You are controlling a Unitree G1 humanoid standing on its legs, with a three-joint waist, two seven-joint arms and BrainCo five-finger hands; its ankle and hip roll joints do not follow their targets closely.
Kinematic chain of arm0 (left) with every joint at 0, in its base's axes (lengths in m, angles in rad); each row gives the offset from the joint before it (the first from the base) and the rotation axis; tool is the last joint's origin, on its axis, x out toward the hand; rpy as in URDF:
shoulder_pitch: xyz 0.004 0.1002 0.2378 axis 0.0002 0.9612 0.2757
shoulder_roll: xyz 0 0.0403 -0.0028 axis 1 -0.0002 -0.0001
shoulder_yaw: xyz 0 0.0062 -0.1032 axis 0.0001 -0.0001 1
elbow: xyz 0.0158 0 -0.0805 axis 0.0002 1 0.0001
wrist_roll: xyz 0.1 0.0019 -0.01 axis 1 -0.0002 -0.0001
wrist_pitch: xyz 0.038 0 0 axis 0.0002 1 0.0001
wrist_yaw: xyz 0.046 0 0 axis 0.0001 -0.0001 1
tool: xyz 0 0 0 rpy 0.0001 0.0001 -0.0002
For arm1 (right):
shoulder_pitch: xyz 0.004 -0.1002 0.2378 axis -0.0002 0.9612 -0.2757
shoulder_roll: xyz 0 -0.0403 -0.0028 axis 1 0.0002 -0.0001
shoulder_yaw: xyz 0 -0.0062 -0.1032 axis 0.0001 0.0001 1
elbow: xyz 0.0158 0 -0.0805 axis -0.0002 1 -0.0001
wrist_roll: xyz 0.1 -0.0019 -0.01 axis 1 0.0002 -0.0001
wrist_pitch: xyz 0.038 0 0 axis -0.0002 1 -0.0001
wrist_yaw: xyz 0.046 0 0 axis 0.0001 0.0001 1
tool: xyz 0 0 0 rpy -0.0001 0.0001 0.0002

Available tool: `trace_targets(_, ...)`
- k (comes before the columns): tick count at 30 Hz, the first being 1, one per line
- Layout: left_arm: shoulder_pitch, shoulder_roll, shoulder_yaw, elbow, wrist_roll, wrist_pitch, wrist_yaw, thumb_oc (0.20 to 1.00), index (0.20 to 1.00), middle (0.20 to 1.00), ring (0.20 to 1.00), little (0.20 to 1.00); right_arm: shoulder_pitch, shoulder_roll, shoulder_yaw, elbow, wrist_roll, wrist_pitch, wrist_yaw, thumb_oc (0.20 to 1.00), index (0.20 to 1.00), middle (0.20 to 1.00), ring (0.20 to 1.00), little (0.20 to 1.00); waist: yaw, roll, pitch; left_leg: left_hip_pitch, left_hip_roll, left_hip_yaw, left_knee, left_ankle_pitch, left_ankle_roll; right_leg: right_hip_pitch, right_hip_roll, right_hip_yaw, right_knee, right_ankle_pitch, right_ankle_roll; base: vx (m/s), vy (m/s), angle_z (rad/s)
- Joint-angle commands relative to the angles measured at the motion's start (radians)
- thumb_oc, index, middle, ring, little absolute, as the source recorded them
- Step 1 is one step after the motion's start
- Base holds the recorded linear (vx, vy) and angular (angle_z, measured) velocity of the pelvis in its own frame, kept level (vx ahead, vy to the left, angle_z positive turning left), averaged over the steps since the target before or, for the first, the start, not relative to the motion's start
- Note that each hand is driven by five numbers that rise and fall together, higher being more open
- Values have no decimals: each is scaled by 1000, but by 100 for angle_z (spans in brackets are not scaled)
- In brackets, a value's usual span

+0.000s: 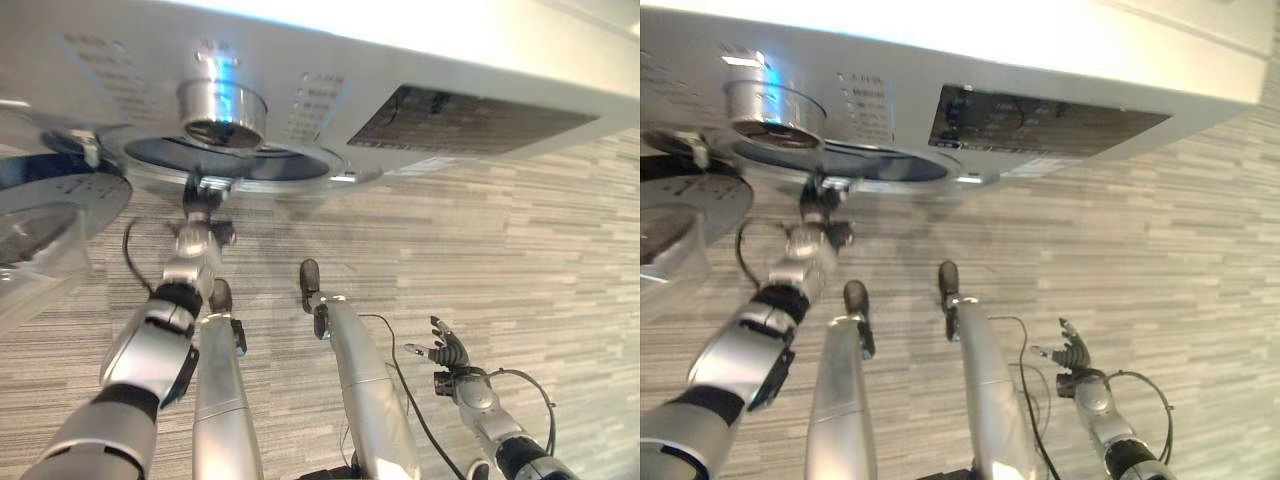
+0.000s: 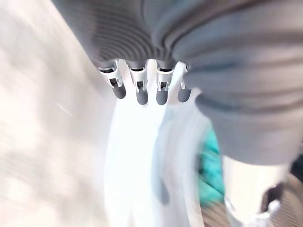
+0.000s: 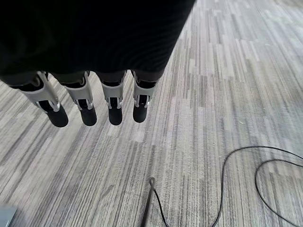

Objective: Grab the laundry basket,head to the washer,open it,put in the laundry and shut it.

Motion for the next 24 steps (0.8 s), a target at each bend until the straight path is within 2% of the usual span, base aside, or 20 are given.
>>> trace_targets(1, -4, -2, 29, -51, 80, -45, 6, 1000, 1000, 1000, 1000, 1000, 41, -65, -33, -26, -21, 9, -36, 1000, 1000, 1000, 1000, 1000, 15, 34, 27, 64, -2, 8, 9, -52, 47, 130, 1, -21, -36, -40, 38, -67, 37, 24)
trace_targets(2, 81, -20, 42, -74, 111, -45, 6, 1000, 1000, 1000, 1000, 1000, 38, -65, -60, 6, -25, 16, -38, 1000, 1000, 1000, 1000, 1000, 30, 46, 31, 135, -12, 14, -51, -5, 51, 197, -9, -28, -78, -12, 32, -77, 52, 12)
trace_targets(5, 166, -31, 49, -81, 133, -36, -10, 1000, 1000, 1000, 1000, 1000, 32, -68, -90, 33, -19, 25, -34, 1000, 1000, 1000, 1000, 1000, 47, 60, 30, 217, -22, 14, -87, 3, 53, 278, -16, -33, -101, -14, 33, 4, 49, 12)
trace_targets(6, 239, -50, 57, -68, 152, -26, -36, 1000, 1000, 1000, 1000, 1000, 28, -68, -120, 74, -11, 35, -27, 1000, 1000, 1000, 1000, 1000, 60, 81, 16, 308, -31, 14, -140, 13, 53, 362, -22, -42, -138, -16, 37, 64, 46, 13)
trace_targets(8, 310, -63, 52, -85, 183, -20, -56, 1000, 1000, 1000, 1000, 1000, 24, -66, -156, 127, 10, 45, -14, 1000, 1000, 1000, 1000, 1000, 69, 96, -2, 396, -38, 13, -210, 35, 49, 448, -28, -53, -188, -5, 42, 80, 33, 18)
trace_targets(13, 498, -73, 79, -156, 223, -29, -127, 1000, 1000, 1000, 1000, 1000, 48, -28, -267, 284, 115, 74, 51, 1000, 1000, 1000, 1000, 1000, 93, 151, -102, 587, -58, -12, -429, 113, 33, 626, -31, -80, -351, 35, 59, 120, -12, 18)
trace_targets(14, 523, -78, 83, -130, 259, -25, -134, 1000, 1000, 1000, 1000, 1000, 51, -16, -286, 302, 140, 77, 61, 1000, 1000, 1000, 1000, 1000, 95, 162, -130, 624, -59, -15, -481, 132, 28, 655, -31, -82, -391, 42, 61, 194, -11, 23)
trace_targets(15, 559, -101, 115, -38, 297, -9, -154, 1000, 1000, 1000, 1000, 1000, 62, 8, -303, 339, 153, 85, 85, 1000, 1000, 1000, 1000, 1000, 96, 171, -185, 704, -54, -15, -580, 166, 18, 731, -28, -83, -491, 67, 63, 151, -4, 20)
trace_targets(16, 559, -101, 115, -37, 297, -10, -154, 1000, 1000, 1000, 1000, 1000, 62, 8, -303, 339, 153, 85, 85, 1000, 1000, 1000, 1000, 1000, 96, 171, -182, 712, -54, -15, -586, 168, 18, 738, -27, -83, -496, 69, 63, 218, -21, 17)
trace_targets(17, 607, -111, 150, -20, 291, -6, -171, 1000, 1000, 1000, 1000, 1000, 74, 17, -313, 331, 155, 90, 99, 1000, 1000, 1000, 1000, 1000, 96, 175, -237, 767, -42, -9, -648, 185, 14, 800, -27, -77, -575, 92, 66, 165, -28, 11)
trace_targets(19, 634, -112, 161, -44, 281, -9, -180, 1000, 1000, 1000, 1000, 1000, 85, 18, -319, 333, 163, 91, 114, 1000, 1000, 1000, 1000, 1000, 98, 178, -258, 799, -36, -8, -680, 192, 12, 830, -28, -76, -609, 105, 68, 134, -26, 1)
trace_targets(21, 689, -115, 199, -65, 225, -4, -214, 1000, 1000, 1000, 1000, 1000, 112, 19, -324, 313, 196, 96, 159, 1000, 1000, 1000, 1000, 1000, 104, 180, -312, 862, -23, 0, -746, 213, 5, 891, -25, -76, -673, 123, 69, 141, -32, 2)
trace_targets(24, 703, -112, 215, -38, 244, 3, -224, 1000, 1000, 1000, 1000, 1000, 133, 15, -341, 295, 213, 94, 174, 1000, 1000, 1000, 1000, 1000, 102, 175, -336, 879, -17, 7, -759, 216, 0, 915, -23, -79, -684, 126, 69, 84, -16, 2)
